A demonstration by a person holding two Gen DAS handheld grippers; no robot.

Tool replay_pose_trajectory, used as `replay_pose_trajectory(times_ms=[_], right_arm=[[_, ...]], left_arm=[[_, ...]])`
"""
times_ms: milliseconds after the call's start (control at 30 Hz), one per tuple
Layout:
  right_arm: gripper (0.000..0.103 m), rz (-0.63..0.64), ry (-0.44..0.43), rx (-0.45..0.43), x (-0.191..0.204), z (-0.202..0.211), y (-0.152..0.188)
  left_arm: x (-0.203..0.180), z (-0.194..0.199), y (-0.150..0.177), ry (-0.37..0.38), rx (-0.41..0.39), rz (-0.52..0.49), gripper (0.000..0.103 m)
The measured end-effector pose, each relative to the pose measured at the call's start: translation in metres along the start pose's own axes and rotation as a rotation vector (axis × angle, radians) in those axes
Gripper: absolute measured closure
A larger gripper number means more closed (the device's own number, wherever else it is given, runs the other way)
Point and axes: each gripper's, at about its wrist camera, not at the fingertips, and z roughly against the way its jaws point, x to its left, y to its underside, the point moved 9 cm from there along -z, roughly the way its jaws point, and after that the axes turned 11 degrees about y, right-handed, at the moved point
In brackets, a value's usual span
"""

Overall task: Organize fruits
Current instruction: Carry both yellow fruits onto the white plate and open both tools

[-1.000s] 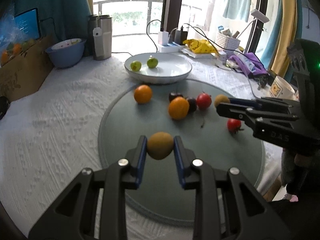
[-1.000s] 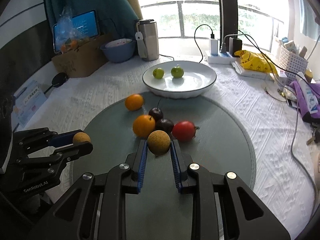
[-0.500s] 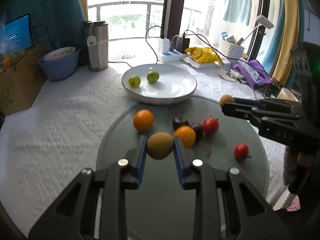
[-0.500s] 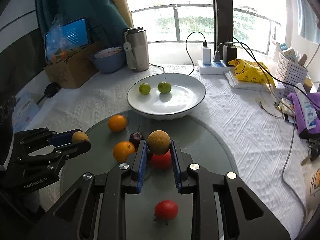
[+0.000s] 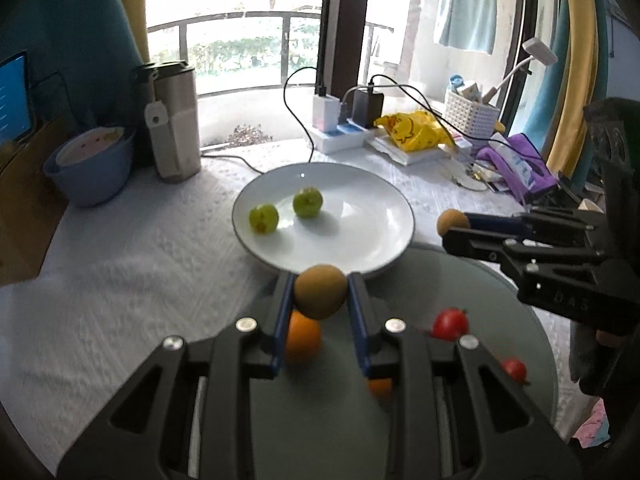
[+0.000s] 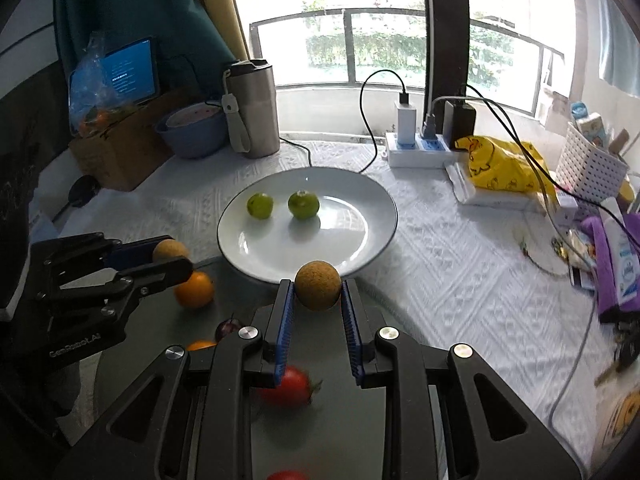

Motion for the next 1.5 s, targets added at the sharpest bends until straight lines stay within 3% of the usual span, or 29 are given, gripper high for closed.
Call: replay_pose_trajectory(times_ms=[800, 1133, 1500], right_arm=[[0.077, 0.116, -0.101, 0.102, 0.042, -0.106, -0.035], [0.077, 0.066, -0.085, 0.087, 0.028, -0.119, -0.049], [0.077, 0.03, -0.081, 0.042, 0.012, -0.097, -0.057]], left_arm=[[0.053, -0.067, -0.024, 0.018, 0.054, 0.073, 0.075], [0.056, -0.08, -0.027, -0.004, 0.084, 0.071, 0.074], [0.053, -0.079, -0.031, -0.059, 0.093, 0.091, 0.07]])
